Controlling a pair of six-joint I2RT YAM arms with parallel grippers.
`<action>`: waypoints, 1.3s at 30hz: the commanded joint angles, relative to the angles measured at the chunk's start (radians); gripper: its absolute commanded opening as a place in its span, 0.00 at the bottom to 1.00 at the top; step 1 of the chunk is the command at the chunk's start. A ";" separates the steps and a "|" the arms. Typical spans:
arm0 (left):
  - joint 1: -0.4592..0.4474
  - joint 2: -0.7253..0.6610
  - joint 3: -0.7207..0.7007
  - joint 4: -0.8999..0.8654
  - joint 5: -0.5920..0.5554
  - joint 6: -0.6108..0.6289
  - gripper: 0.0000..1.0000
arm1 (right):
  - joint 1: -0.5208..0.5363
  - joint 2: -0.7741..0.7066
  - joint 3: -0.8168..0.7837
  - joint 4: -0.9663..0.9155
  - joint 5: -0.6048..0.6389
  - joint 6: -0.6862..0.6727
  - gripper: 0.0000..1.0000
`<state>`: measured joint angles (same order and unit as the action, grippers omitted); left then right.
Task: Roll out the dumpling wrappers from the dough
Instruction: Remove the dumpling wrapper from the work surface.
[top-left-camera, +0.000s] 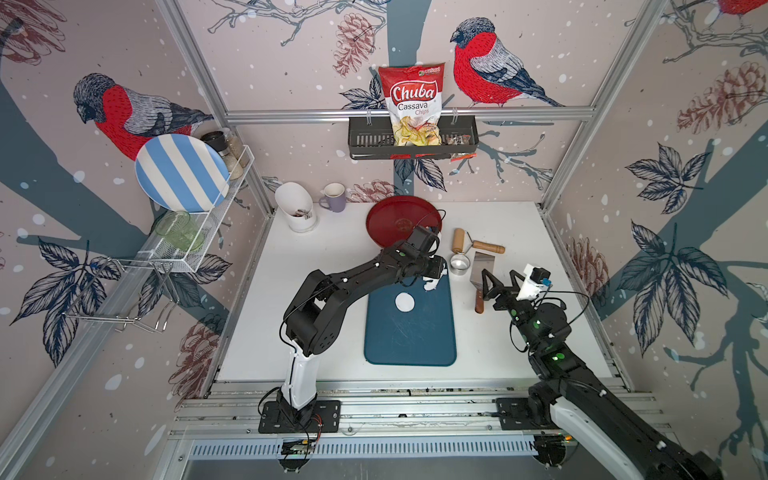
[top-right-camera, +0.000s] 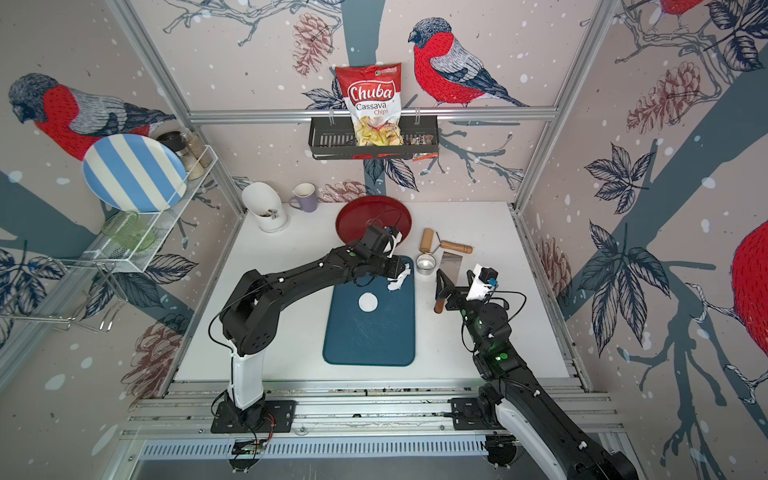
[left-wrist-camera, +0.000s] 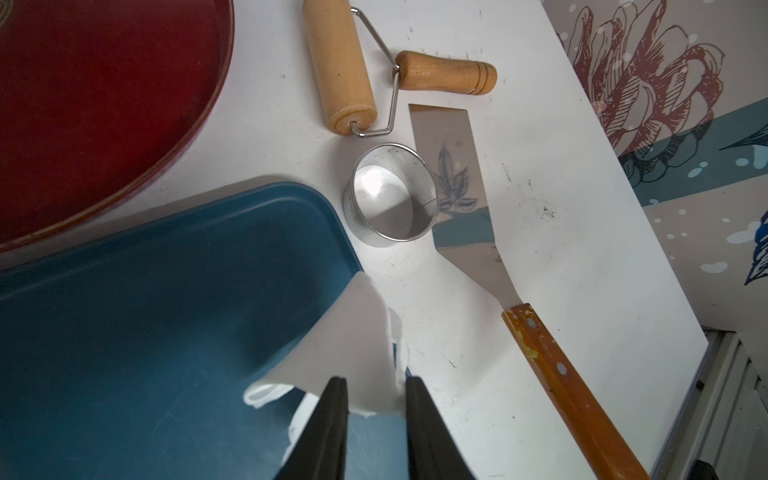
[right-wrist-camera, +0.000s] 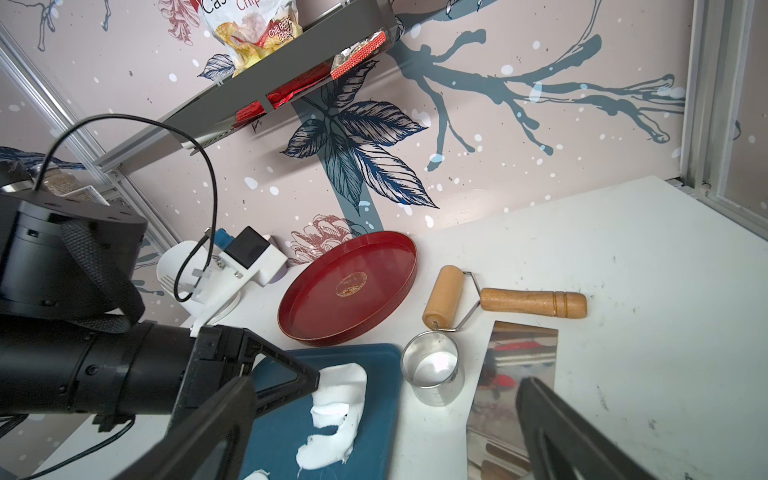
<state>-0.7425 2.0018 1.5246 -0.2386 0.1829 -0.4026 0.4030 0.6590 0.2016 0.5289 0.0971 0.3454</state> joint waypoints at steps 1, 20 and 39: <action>0.006 0.008 0.005 0.025 0.000 0.007 0.32 | -0.001 -0.002 -0.002 0.035 0.007 0.013 1.00; 0.049 -0.052 -0.043 0.052 0.101 -0.022 0.55 | -0.020 0.170 0.168 -0.095 -0.205 0.053 1.00; 0.078 -0.073 -0.067 0.074 0.164 -0.016 0.63 | -0.049 0.697 0.568 -0.450 -0.379 0.097 0.99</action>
<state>-0.6708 1.9404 1.4590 -0.1970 0.3290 -0.4294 0.3534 1.3262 0.7422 0.1307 -0.2485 0.4263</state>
